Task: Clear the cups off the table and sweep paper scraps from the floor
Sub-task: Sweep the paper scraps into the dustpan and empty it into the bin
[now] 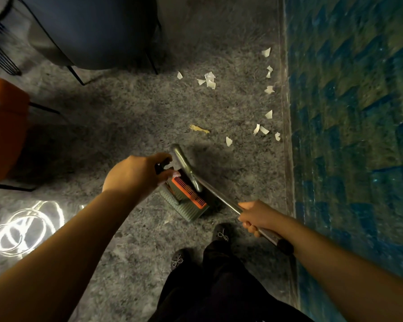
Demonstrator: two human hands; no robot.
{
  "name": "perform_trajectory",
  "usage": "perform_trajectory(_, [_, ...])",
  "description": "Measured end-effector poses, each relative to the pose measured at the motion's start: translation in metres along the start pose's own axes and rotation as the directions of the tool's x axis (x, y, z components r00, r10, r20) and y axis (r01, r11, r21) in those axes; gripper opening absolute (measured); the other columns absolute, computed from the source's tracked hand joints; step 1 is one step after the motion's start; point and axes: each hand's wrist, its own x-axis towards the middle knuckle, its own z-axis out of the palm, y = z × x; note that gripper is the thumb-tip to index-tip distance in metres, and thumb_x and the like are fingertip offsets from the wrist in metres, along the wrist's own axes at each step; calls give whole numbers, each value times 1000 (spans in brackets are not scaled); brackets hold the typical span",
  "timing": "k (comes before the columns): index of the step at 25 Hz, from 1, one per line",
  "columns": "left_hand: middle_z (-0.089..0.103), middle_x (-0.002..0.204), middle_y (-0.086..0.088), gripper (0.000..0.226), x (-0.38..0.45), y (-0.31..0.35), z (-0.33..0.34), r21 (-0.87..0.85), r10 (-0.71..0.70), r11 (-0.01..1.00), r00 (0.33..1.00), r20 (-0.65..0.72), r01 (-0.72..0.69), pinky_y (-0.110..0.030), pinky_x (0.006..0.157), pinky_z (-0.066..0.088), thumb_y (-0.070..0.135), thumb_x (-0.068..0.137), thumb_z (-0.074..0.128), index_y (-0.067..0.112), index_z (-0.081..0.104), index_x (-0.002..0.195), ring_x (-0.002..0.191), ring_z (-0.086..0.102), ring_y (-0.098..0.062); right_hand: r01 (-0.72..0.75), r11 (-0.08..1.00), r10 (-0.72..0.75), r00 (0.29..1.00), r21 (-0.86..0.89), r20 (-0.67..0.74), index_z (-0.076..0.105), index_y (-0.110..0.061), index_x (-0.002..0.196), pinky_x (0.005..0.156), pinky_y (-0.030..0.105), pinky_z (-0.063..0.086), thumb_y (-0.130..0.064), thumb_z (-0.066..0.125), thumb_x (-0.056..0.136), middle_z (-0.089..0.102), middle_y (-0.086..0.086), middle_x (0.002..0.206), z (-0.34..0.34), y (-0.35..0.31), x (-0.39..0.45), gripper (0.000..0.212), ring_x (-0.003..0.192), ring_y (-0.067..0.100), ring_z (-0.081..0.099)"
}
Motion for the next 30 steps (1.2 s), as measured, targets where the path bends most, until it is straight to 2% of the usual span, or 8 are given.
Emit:
perform_trajectory(4, [73,90,4,45,-3,-2,-8,56,-4,998,996,-86,9,-21,51,40,64,84,54,39,59,121,65,61,-16,50,999,-50,999,-19,6,33,-18,146,38,17,38,-6,48,92,56,4,62,1,-16,-24,57,38,4,45])
perform_trajectory(7, [73,87,2,42,0,-10,-14,68,40,997,989,-141,-30,-19,49,34,60,84,58,35,62,118,67,66,-19,74,995,-72,997,-60,30,31,-9,144,42,19,43,-5,45,95,63,6,73,-1,-38,-29,52,50,8,55])
perform_trajectory(10, [73,89,2,41,12,-18,-17,111,68,992,993,-93,-58,-18,47,29,58,86,56,36,60,120,69,66,-17,50,999,-50,999,-13,8,29,-5,140,42,20,42,1,42,95,60,10,79,-8,-55,-18,47,61,13,56])
perform_trajectory(14, [71,90,4,41,25,-39,-12,165,90,983,995,-42,-82,-20,48,32,58,87,53,36,56,122,63,59,-13,18,1000,-16,998,25,-65,29,-15,142,36,17,34,4,42,93,47,9,69,-9,-60,2,55,48,11,40])
perform_trajectory(18, [61,107,2,32,36,-70,-15,15,114,993,993,-22,-114,-25,63,44,47,85,66,29,64,111,75,52,-10,76,988,-95,985,-134,-142,41,-15,128,39,21,38,-11,57,91,54,5,64,-1,-59,5,40,43,10,46])
perform_trajectory(21, [63,95,7,27,37,-81,-16,-97,18,995,997,75,-11,-24,67,44,45,86,65,36,60,111,75,55,-10,77,978,-120,968,-193,-220,44,-18,129,40,20,41,-12,61,88,60,6,74,12,-64,6,45,46,11,51])
perform_trajectory(25, [69,85,10,21,35,-92,-18,-91,4,996,1000,-18,-6,-25,60,49,46,87,64,34,60,103,75,66,-16,115,981,-149,961,-155,-232,45,-17,130,41,23,41,-7,53,91,58,8,66,23,-79,11,41,43,13,50])
perform_trajectory(30, [72,87,7,23,58,-118,-46,-125,-5,992,998,-66,-4,-26,61,51,46,83,68,32,63,101,75,67,-17,150,987,-159,965,-59,-208,43,-17,109,37,21,41,-1,45,96,53,11,63,27,-119,17,21,40,16,48])
